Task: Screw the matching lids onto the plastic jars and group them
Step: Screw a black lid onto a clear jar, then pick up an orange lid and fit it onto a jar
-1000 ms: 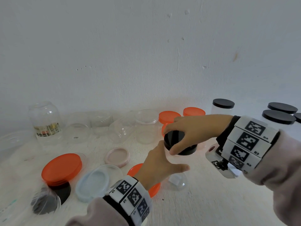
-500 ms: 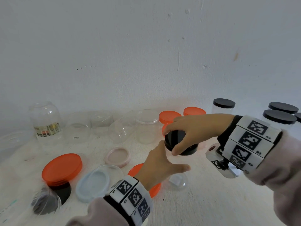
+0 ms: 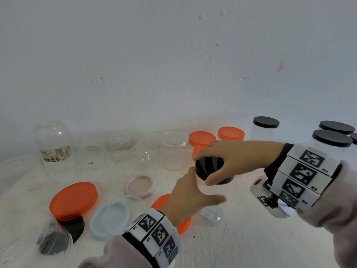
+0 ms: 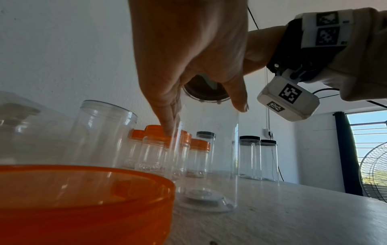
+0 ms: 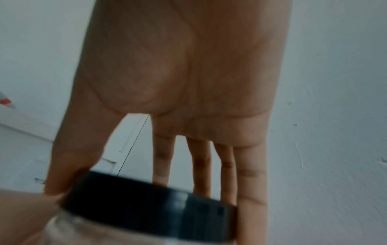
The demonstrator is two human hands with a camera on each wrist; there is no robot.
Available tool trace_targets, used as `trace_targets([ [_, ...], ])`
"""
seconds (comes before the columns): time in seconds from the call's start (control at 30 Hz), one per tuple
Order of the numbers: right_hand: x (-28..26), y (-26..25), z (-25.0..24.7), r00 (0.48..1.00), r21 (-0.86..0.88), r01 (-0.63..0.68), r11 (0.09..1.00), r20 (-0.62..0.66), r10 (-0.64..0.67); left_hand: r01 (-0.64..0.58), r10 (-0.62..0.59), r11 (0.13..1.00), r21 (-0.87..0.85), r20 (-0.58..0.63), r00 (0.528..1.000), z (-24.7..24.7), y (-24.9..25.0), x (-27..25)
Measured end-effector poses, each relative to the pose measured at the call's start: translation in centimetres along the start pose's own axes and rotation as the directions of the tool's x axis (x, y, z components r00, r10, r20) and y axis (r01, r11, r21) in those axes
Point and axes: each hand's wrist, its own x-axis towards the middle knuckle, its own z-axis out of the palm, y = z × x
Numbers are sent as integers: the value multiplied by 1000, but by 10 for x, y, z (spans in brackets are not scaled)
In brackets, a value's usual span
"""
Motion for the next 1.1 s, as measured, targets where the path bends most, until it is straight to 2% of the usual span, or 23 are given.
trace_targets([
  [0.43,-9,0,34,970,14,10,1000,-244,-6,28,-31,997,-69,-45,999,8,-3,-1],
  [0.9,-11,-2,63,921,-57,-29,998,-390,5,-1,0,999,-45,-17,1000,5,-1,-5],
  [1.0,-11,0,64,928,-38,-10,999,-373,-5,0,-1,1000,8,23,1000,1,-1,-6],
  [1.1,-12,5,63,940,-6,20,1000,-340,-21,23,-35,986,165,75,997,-8,-8,-6],
])
